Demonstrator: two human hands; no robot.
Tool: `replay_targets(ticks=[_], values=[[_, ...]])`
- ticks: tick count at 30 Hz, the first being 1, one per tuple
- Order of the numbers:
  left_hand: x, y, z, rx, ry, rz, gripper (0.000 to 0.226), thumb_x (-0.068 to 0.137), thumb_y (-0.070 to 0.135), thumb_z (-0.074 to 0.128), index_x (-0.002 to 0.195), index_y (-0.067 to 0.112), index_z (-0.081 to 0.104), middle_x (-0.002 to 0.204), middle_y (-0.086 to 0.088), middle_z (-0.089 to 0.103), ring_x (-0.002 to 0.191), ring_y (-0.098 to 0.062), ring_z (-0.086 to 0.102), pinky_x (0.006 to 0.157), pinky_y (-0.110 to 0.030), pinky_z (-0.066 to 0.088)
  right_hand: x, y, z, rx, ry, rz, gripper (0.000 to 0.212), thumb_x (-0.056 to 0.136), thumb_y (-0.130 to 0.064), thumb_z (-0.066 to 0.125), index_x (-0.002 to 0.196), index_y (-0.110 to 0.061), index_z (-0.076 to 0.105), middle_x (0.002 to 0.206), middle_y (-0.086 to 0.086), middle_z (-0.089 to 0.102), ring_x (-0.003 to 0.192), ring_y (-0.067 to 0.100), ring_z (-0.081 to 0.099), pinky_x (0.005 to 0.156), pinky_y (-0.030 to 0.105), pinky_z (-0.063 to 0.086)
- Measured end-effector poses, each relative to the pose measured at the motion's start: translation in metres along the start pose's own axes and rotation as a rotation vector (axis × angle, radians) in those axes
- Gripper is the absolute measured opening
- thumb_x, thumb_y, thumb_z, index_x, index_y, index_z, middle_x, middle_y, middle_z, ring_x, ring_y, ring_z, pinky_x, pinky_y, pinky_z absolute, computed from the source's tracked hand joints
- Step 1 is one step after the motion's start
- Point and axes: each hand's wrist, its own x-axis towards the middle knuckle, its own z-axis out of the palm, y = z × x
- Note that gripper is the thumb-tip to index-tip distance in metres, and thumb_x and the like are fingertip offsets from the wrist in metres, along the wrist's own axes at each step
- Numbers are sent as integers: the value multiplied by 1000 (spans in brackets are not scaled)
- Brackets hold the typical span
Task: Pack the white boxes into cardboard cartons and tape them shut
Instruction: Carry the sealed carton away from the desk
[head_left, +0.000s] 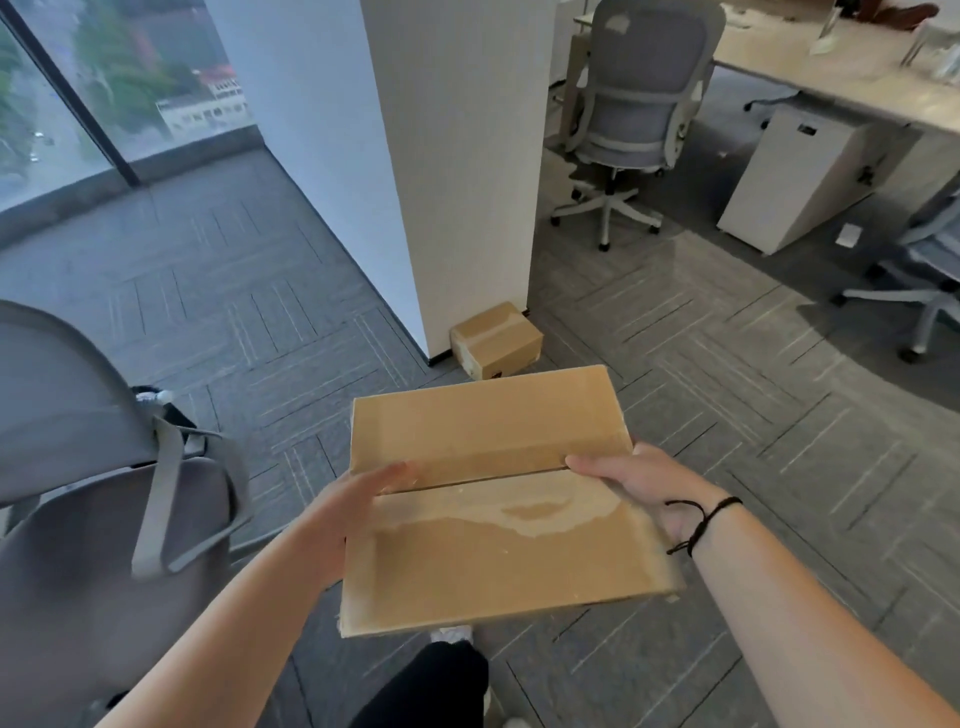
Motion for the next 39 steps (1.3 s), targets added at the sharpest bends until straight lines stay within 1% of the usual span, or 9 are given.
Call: replay_targets(ticks=[4,7,9,17,20,26,30,35,39], values=[[46,32,22,8,-43,-21,49,76,36,86,119,19,70,108,-15,76,98,-38,74,80,-52,61,46,-22,-20,11,14,27,53,72,-26,90,116,-10,66,99,11,78,92,32,75,84,49,60],[92,61,41,13,-76,-24,47,77,34,85,119,18,70,108,-14,76,99,-38,74,80,-51,61,87,-44,-42,0,30,78,87,50,-40,100,122,-7,64,106,16,76,95,36,74,88,58,57],[125,87,57,13,-106,-26,50,76,34,86,120,18,70,109,-14,76,99,-38,74,84,-54,60,118,-65,-59,-14,58,99,95,46,-41,102,125,-6,61,107,17,76,95,38,74,87,61,57],[244,210,116,-74,-77,0,45,79,24,84,120,16,66,107,-14,75,87,-31,74,69,-41,60,236,-196,-105,-33,145,63,50,69,-22,92,106,-7,61,93,15,78,91,37,75,89,62,56],[279,257,130,-78,-79,29,46,79,25,84,120,17,66,105,-13,76,84,-29,74,70,-42,60,278,-239,-116,-7,139,50,44,73,-17,89,105,-7,61,93,15,78,92,37,74,89,61,56],[357,320,156,-104,-32,23,57,74,24,87,125,18,62,106,-13,77,95,-34,74,78,-47,61,378,-306,-148,-16,57,65,67,59,-26,98,111,-10,59,98,13,78,95,33,74,90,59,56],[413,352,185,-127,55,19,49,76,23,86,119,18,64,102,-12,78,95,-34,74,83,-51,61,461,-349,-175,-50,-26,68,33,79,-16,85,100,-9,61,87,9,78,91,31,74,90,55,57],[474,392,217,-246,177,-37,51,77,22,84,123,15,64,104,-15,77,92,-35,74,79,-52,61,570,-405,-207,-116,-211,97,54,75,-20,89,122,-12,64,104,8,78,99,28,75,97,54,55],[527,423,240,-308,228,-26,39,84,18,78,120,17,63,100,-11,78,85,-30,75,73,-45,61,653,-441,-224,-140,-285,114,61,74,-19,90,127,-15,62,107,9,77,98,29,75,91,52,58]])
